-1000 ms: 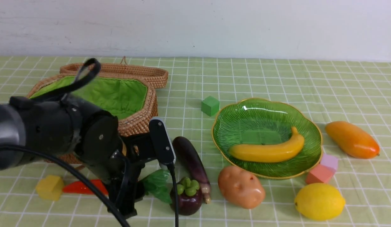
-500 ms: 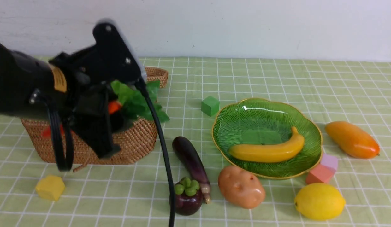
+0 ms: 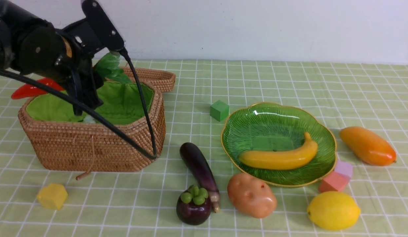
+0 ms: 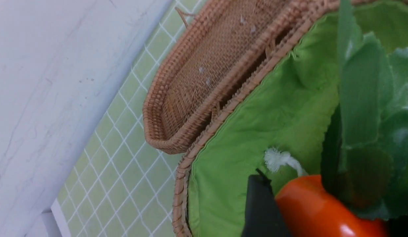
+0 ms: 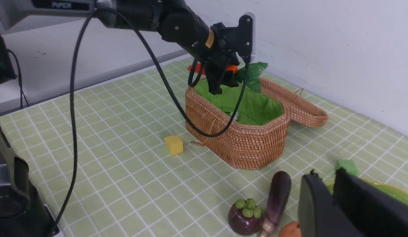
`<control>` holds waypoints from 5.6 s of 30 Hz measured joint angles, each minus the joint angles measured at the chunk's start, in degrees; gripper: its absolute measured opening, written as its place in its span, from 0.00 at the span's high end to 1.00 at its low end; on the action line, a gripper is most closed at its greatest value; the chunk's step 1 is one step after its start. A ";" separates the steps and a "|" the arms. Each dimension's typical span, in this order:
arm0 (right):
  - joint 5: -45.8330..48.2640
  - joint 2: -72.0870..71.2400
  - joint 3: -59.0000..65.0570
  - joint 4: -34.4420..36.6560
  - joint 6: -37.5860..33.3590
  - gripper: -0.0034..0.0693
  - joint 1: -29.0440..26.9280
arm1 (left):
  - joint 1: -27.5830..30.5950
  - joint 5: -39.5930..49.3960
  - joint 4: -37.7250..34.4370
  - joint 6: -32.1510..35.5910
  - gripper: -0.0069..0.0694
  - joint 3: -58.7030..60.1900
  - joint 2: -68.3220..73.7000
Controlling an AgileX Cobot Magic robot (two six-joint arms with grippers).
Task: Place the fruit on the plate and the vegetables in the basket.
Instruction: Use the left arm to grab a carrot and put it into the left basket, then grab a mangosteen with your left arm and put it on the plate on the right
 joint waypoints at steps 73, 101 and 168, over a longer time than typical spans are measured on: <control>11.52 0.00 0.00 -2.58 3.45 0.80 0.00 | -29.74 11.58 -12.41 -27.52 0.18 5.90 12.99; 11.52 0.00 0.00 -2.58 3.36 0.80 0.00 | -29.74 9.50 -15.45 -27.14 0.05 5.90 11.26; -3.03 0.00 0.00 -18.94 12.17 0.78 0.00 | -29.74 -7.94 -9.14 -27.07 0.09 -27.28 31.92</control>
